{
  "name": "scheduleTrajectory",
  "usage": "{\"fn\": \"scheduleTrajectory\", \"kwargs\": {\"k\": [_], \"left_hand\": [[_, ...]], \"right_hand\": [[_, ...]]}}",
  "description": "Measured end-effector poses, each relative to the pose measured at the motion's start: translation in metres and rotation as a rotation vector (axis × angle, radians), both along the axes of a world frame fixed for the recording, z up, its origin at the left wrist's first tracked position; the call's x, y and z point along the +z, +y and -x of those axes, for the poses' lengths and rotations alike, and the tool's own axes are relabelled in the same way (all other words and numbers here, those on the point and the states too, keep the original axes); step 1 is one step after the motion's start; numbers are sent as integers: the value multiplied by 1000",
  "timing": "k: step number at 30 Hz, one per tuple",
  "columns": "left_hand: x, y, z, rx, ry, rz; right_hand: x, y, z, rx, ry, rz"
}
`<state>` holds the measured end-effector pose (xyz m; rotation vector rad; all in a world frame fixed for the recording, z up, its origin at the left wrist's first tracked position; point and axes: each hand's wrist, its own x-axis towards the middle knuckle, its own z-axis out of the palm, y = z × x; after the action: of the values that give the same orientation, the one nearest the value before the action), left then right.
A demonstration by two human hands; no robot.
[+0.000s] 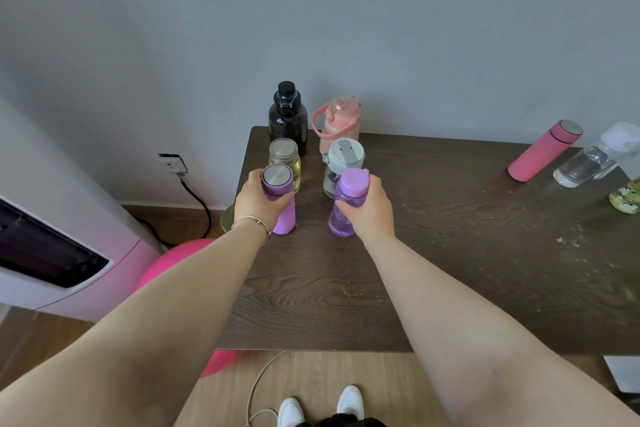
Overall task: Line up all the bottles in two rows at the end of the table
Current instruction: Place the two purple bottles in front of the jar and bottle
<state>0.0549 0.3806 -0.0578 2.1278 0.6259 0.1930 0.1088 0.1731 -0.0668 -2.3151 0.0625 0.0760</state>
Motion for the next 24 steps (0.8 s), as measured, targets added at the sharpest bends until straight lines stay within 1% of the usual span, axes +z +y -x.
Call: {"fn": "scheduleTrajectory", "kwargs": {"k": [8, 17, 19, 22, 24], "left_hand": [[3, -3, -2, -12, 4, -15], [5, -1, 1, -65, 17, -57], [8, 0, 2, -101, 39, -151], [14, 0, 6, -184, 88, -473], [20, -1, 9, -248, 103, -665]], "right_hand": [[0, 1, -2, 20, 32, -8], [6, -4, -5, 81, 83, 83], [9, -7, -3, 103, 93, 116], [13, -13, 2, 148, 89, 173], [17, -19, 7, 170, 64, 266]]}}
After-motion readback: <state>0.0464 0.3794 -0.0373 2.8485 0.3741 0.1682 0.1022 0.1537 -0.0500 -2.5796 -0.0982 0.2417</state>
